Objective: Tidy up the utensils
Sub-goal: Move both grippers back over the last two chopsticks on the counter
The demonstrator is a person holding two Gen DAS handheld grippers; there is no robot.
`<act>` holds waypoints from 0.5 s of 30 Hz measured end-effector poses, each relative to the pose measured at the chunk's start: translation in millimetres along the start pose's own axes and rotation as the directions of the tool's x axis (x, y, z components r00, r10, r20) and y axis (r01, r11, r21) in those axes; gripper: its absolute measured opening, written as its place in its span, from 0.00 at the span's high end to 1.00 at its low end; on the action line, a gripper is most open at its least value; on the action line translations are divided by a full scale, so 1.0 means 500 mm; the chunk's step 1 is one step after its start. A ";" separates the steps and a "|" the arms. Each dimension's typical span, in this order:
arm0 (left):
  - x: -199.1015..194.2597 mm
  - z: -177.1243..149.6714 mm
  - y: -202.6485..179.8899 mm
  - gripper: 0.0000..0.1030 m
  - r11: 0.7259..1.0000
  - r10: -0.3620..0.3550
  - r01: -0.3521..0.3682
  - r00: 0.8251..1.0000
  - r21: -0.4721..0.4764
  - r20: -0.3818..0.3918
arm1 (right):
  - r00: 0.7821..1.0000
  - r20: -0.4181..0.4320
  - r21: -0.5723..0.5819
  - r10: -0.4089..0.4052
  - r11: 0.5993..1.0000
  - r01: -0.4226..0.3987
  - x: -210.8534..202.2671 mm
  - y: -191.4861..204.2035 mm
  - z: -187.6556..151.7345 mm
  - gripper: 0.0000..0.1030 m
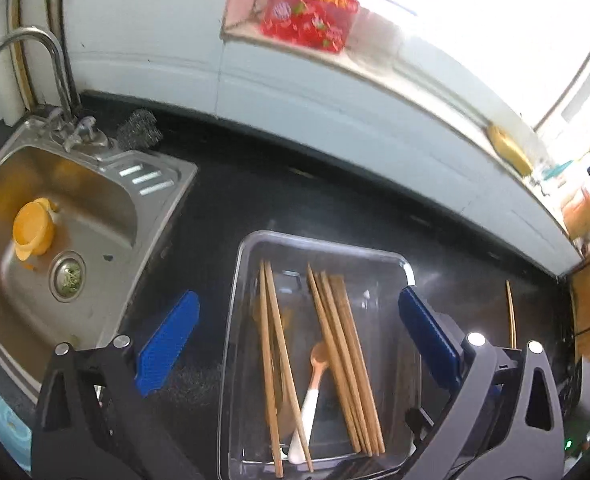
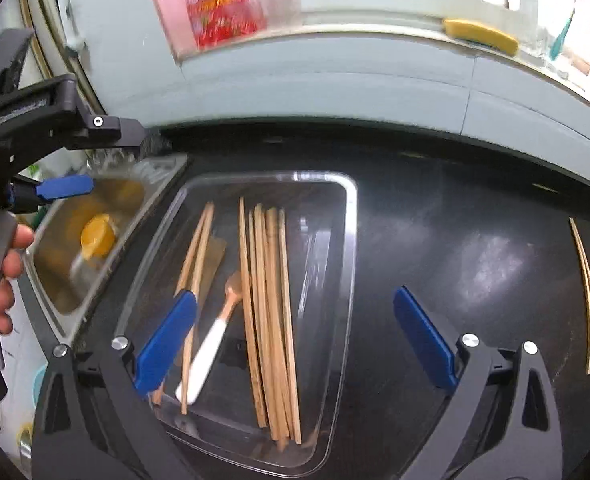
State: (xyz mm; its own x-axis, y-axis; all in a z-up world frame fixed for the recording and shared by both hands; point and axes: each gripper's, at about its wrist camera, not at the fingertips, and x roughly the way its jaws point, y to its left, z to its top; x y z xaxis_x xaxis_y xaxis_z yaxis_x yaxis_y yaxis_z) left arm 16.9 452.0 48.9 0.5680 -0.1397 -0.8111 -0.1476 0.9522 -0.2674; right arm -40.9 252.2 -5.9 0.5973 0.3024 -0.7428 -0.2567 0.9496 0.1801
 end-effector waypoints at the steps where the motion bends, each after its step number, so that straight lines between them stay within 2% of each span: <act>1: -0.005 0.004 -0.003 0.06 1.000 0.003 -0.003 1.000 0.001 0.009 | 1.000 -0.004 0.006 0.010 1.000 -0.010 -0.002 -0.005 0.001 0.07; 9: 0.008 -0.017 -0.086 0.06 0.999 -0.006 0.007 1.000 0.041 -0.023 | 1.000 0.002 0.037 -0.008 0.999 0.008 -0.025 -0.064 -0.011 0.07; 15: 0.029 -0.044 -0.192 0.06 0.996 -0.012 0.017 0.999 0.088 -0.053 | 1.000 0.002 0.074 -0.019 0.997 0.019 -0.058 -0.156 -0.031 0.07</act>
State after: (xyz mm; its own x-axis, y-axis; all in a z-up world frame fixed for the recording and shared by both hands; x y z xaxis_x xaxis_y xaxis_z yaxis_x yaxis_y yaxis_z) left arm 21.6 352.7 51.3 0.5264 -0.1657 -0.8339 -0.0663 0.9698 -0.2345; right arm -49.8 167.9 -8.5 0.6038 0.2840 -0.7448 -0.1880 0.9588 0.2132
